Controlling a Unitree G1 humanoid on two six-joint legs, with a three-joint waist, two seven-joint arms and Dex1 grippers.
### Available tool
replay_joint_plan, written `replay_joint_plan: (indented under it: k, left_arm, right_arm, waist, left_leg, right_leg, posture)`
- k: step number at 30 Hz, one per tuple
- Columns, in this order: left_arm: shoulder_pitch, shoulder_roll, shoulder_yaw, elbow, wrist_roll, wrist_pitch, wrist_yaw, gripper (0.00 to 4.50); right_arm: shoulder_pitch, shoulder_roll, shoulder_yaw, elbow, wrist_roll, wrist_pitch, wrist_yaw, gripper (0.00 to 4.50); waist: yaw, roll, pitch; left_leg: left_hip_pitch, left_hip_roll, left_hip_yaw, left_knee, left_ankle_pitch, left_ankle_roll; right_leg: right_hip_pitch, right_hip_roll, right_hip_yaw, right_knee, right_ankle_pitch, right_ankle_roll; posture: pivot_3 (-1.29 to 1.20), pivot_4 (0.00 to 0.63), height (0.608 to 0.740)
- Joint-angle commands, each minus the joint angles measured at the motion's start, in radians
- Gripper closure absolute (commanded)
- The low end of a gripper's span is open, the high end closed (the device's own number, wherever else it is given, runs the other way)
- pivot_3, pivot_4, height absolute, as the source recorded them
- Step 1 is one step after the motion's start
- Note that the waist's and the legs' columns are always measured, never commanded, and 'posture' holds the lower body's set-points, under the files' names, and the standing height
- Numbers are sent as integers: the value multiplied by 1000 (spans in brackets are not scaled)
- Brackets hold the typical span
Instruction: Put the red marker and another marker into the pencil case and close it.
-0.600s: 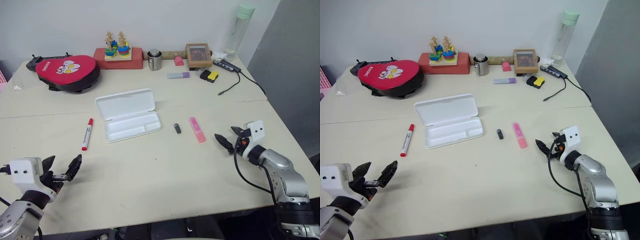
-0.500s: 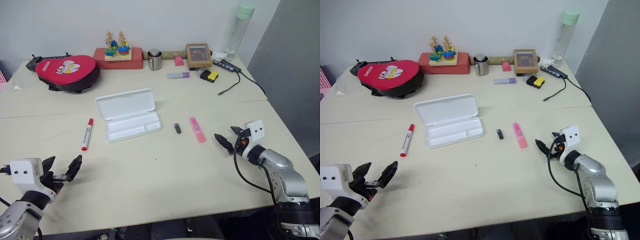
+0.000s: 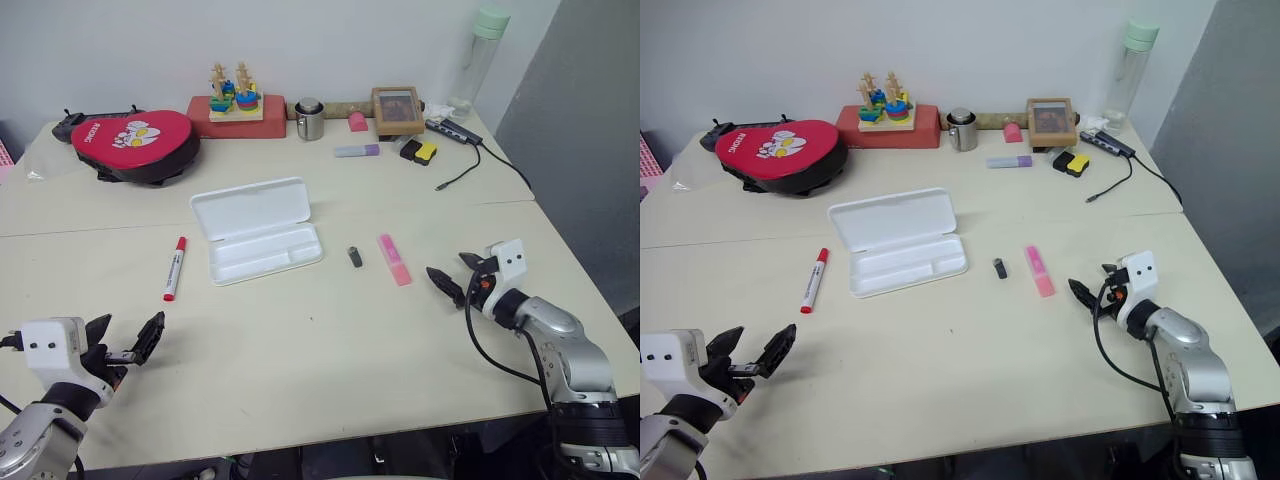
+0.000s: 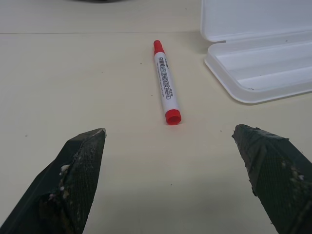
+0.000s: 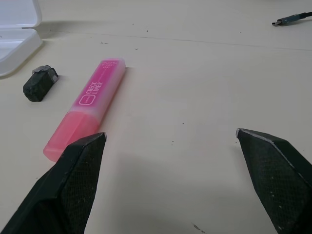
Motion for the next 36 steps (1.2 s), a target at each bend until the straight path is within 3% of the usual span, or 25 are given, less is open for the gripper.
replay_joint_plan:
  k: [1, 12, 22, 30, 36]
  left_arm:
    - [8, 10, 6, -39, 1, -9, -7, 0]
    - [30, 20, 17, -54, -46, 17, -44, 0]
    - [86, 110, 83, -23, -77, 9, -170, 0]
    - [167, 217, 146, 24, -109, 11, -386, 0]
    - [142, 285, 128, 69, -55, -8, -443, 0]
  right_arm:
    - [-19, -2, -6, -18, 11, 0, 3, 4]
    - [-21, -5, 1, -33, 13, 34, 3, 4]
    - [-77, -28, 0, -12, 21, 57, 42, 4]
    - [-209, -132, 67, -15, 82, 127, 258, 4]
    - [-389, -174, 273, -36, 63, 96, 499, 4]
  waist:
    - [0, 0, 0]
    - [0, 0, 0]
    - [-2, 0, 0]
    - [-2, 1, 1]
    - [-4, 2, 1]
  left_leg:
    - [0, 0, 0, 0, 0, 0]
    - [0, 0, 0, 0, 0, 0]
    - [0, 0, 0, 0, 0, 0]
    - [-2, 0, 1, -1, 0, 0]
    - [-3, 0, 1, -2, 0, 0]
  right_leg:
    - [0, 0, 0, 0, 0, 0]
    - [0, 0, 0, 0, 0, 0]
    - [-1, 0, 0, -1, 0, 0]
    - [-1, 0, 0, -4, 0, 0]
    - [-2, 0, -1, -6, 0, 0]
  posture:
    - [0, 150, 740]
    - [0, 150, 740]
    - [0, 150, 740]
    - [0, 150, 740]
    - [0, 150, 740]
